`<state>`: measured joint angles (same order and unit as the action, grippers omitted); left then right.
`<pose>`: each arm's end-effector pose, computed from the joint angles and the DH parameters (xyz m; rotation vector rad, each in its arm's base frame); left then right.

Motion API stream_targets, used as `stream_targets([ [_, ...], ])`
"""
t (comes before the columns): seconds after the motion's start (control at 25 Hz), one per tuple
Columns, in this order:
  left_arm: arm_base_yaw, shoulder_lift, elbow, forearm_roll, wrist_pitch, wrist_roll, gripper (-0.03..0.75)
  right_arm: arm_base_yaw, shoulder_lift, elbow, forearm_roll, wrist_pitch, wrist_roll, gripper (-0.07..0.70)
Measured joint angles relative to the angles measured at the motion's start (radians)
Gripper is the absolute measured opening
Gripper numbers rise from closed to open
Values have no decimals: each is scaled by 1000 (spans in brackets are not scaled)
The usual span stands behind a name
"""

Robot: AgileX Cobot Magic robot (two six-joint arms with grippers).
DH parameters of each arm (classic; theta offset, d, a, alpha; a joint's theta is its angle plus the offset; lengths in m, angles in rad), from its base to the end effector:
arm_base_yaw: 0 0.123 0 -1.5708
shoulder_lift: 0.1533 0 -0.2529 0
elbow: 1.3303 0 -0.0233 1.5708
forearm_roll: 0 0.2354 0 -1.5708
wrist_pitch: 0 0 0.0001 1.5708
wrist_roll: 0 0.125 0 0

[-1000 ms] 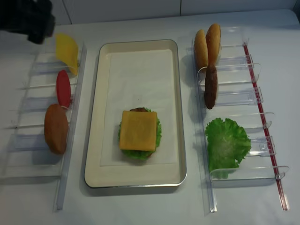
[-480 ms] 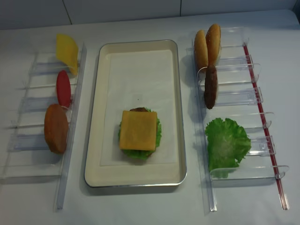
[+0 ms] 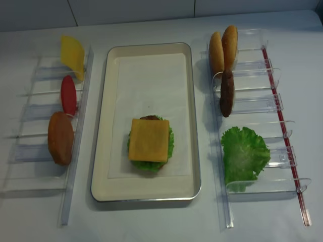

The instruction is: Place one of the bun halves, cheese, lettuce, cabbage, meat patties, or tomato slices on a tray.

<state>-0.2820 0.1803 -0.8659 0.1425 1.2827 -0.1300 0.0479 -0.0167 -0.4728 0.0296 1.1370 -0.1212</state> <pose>0.0254 0.0104 0.3266 0.1164 2.0706 -0.0857 0.0397 0.0053 0.2389 -0.1825 2.1229 -0.0073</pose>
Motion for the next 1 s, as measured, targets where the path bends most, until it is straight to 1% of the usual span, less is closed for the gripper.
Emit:
stream_targets([
  [0.24, 0, -181, 270, -31, 2, -7, 636, 0, 0, 0, 0, 0, 0, 523],
  [0.32, 1, -194, 325, -53, 8, -7, 636, 0, 0, 0, 0, 0, 0, 523],
  [0.4, 1, -196, 341, -52, -15, -5, 632, 0, 0, 0, 0, 0, 0, 523],
  [0.48, 1, -198, 365, -48, -63, 4, 624, 0, 0, 0, -2, 0, 0, 523],
  [0.52, 1, -198, 373, -54, -75, 19, 622, 0, 0, 0, -2, 0, 0, 523],
  [0.64, 1, -198, 375, -78, -88, 57, 614, 0, 0, 0, -2, 0, 0, 523],
  [1.0, 1, -198, 375, -80, -96, 73, 595, 0, 0, 0, -2, 0, 0, 523],
])
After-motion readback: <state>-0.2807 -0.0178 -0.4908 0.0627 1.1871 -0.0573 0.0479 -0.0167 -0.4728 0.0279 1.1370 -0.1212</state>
